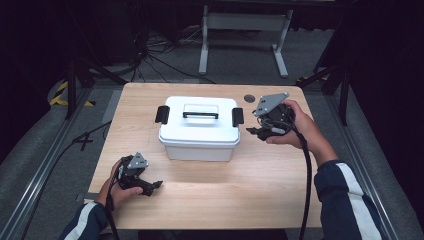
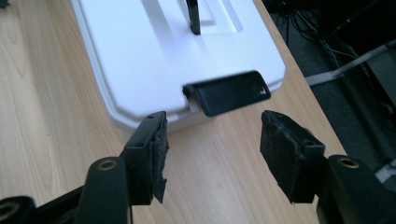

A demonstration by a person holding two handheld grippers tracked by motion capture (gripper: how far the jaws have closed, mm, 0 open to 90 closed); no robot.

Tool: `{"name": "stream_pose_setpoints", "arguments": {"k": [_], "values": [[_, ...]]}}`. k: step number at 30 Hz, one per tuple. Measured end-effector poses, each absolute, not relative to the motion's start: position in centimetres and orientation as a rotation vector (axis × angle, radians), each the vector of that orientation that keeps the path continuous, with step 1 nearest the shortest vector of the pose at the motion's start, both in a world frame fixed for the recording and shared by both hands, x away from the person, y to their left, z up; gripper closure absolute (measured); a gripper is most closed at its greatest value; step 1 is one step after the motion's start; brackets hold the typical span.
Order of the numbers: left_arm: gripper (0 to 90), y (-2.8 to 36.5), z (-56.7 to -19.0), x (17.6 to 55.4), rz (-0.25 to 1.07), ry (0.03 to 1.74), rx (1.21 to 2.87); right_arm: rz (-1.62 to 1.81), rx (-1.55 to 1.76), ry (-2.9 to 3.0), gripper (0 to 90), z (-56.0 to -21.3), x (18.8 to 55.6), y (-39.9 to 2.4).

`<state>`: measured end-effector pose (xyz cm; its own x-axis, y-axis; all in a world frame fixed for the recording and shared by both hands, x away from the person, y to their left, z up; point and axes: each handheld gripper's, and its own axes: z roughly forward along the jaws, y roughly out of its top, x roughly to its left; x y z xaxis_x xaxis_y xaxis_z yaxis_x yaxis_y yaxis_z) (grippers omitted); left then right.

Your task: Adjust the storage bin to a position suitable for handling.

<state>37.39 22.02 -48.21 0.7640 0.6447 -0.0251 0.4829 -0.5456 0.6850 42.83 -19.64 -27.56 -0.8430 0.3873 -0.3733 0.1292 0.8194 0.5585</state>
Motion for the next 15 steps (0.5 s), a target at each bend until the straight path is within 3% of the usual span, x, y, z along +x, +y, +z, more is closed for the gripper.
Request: {"name": "stream_pose_setpoints", "arguments": {"k": [15], "values": [[0.2,22.0,-48.2,37.4,0.299,0.838,2.257,0.648,0.256,2.588,43.1,-27.1,45.8,-13.1]]}}
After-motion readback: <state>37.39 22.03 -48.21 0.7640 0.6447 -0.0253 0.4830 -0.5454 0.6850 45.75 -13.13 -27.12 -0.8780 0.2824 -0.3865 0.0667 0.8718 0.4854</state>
